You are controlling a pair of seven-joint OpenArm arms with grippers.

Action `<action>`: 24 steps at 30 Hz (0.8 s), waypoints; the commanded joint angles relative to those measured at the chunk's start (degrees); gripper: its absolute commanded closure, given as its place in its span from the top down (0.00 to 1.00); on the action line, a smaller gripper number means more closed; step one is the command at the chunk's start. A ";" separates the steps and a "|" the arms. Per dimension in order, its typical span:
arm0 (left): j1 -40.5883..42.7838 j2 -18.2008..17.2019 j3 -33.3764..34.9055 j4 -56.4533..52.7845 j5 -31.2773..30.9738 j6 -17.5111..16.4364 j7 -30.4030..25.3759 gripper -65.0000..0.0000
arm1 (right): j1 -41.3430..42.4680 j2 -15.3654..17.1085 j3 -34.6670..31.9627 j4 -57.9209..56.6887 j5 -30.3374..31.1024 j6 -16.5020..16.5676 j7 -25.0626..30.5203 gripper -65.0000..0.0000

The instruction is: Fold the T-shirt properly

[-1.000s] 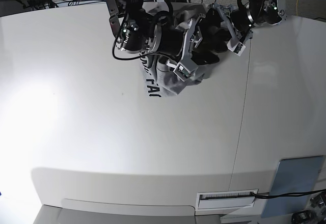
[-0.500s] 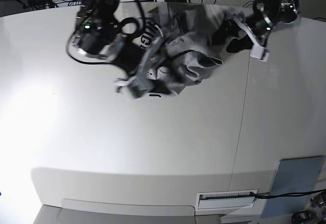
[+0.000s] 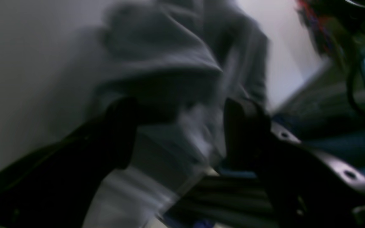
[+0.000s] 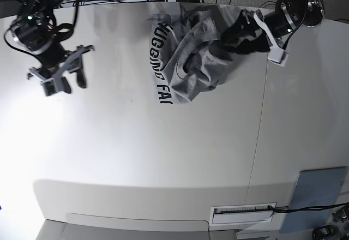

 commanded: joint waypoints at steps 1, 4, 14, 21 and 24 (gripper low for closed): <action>0.04 -0.48 -0.09 1.01 -3.28 0.10 2.05 0.63 | -0.02 0.87 0.92 0.98 1.22 0.06 1.73 0.40; 0.07 -0.28 0.55 1.01 -4.07 0.10 7.71 0.63 | -0.35 1.44 2.40 0.94 1.31 0.06 1.70 0.40; 0.17 -0.28 6.80 0.94 1.49 2.95 7.71 0.63 | -0.33 1.42 2.23 0.94 1.40 0.06 1.62 0.40; 0.17 -0.33 12.41 0.94 16.11 9.84 -1.51 0.63 | -0.33 1.42 2.23 0.94 1.42 0.06 1.66 0.40; 0.15 -0.33 12.41 0.94 15.08 7.89 -1.90 0.41 | -0.33 1.42 2.23 0.94 1.40 0.06 1.66 0.40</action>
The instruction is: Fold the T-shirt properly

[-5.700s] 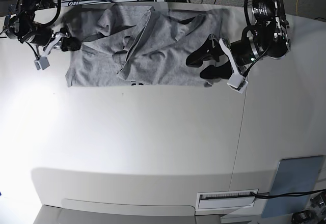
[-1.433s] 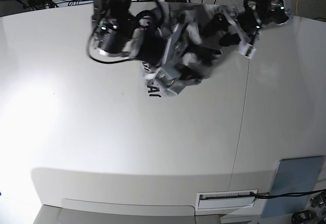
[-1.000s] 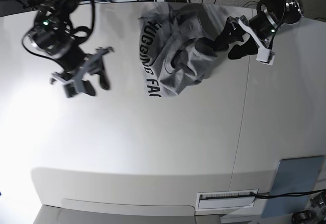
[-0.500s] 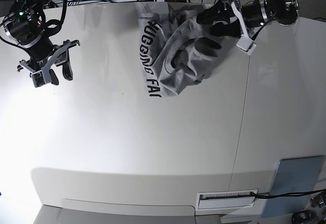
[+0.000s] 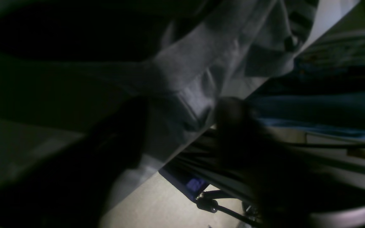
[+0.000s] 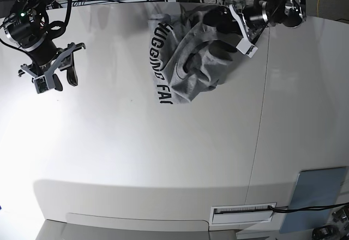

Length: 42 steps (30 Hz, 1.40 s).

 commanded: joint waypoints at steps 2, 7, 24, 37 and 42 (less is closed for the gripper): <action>0.00 -0.26 -0.07 0.96 -2.91 -1.75 -0.52 0.11 | 0.31 0.79 0.13 0.94 0.76 0.03 1.73 0.40; 0.00 -0.76 -5.07 0.98 -9.46 -5.77 4.44 0.00 | 0.31 0.79 0.13 0.94 0.76 0.03 1.70 0.40; 0.00 -12.41 -17.46 0.98 -21.27 -8.06 9.04 0.27 | 0.31 0.79 0.13 0.94 0.94 0.03 2.10 0.40; -1.49 -10.03 -17.40 0.98 -21.70 -8.06 0.00 0.59 | 0.31 0.76 0.13 0.94 0.98 0.03 1.97 0.40; -4.66 -6.80 -12.26 0.98 -19.78 -8.06 -0.74 0.59 | 0.31 0.76 0.13 0.94 0.96 0.03 2.12 0.40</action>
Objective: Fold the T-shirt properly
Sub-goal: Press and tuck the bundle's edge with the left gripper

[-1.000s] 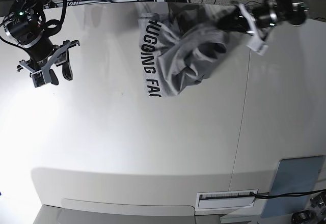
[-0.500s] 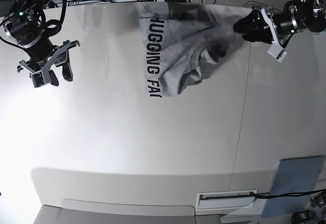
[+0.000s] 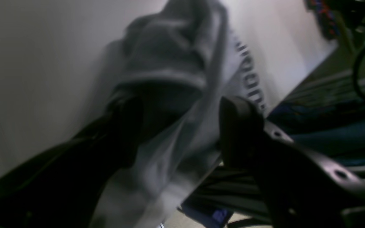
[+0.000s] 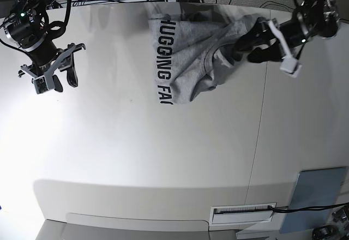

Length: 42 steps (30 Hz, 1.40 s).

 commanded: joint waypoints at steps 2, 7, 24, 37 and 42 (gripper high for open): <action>-1.31 -0.50 4.09 0.92 2.14 -0.25 -1.46 0.59 | 0.31 0.76 0.13 0.94 0.70 0.01 1.40 0.40; -4.11 -0.63 11.63 0.92 14.01 -0.25 -6.84 0.59 | 0.31 0.76 0.13 0.94 0.50 0.01 0.79 0.40; -4.35 -0.76 7.41 0.92 28.52 1.38 -24.90 0.00 | 0.31 0.76 0.17 0.94 0.50 0.01 0.42 0.40; -4.33 -0.79 1.57 0.92 23.12 1.36 -22.40 0.35 | 0.31 0.79 0.17 0.94 0.70 0.01 0.04 0.40; -4.35 -0.76 1.57 0.90 25.20 1.33 -24.83 0.36 | 0.31 0.79 0.17 0.94 0.70 0.01 0.00 0.40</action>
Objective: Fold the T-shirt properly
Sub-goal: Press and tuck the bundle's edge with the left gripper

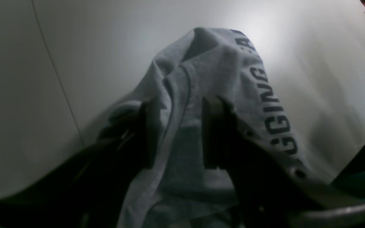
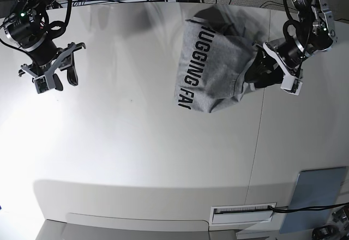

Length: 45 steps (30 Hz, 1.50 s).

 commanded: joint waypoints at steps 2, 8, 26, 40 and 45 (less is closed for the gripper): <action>-0.33 -0.61 -0.22 0.92 2.01 -0.42 -4.28 0.36 | 0.31 0.79 0.17 0.94 0.72 0.03 1.14 0.40; -0.28 -0.59 -0.11 0.76 10.60 -1.11 -8.31 0.36 | 0.31 0.79 0.15 0.94 0.72 0.03 1.09 0.40; -0.31 -0.57 -0.09 -3.69 1.81 -1.96 -7.41 0.36 | 0.31 0.79 0.17 0.94 0.70 0.03 1.05 0.40; -0.35 0.79 4.44 -3.80 11.67 3.74 -9.57 0.31 | 0.31 0.79 0.17 0.94 0.68 0.03 0.42 0.40; -0.33 0.52 4.57 -3.80 12.35 6.14 -12.48 0.00 | 0.31 0.79 0.17 0.94 0.70 0.03 0.42 0.40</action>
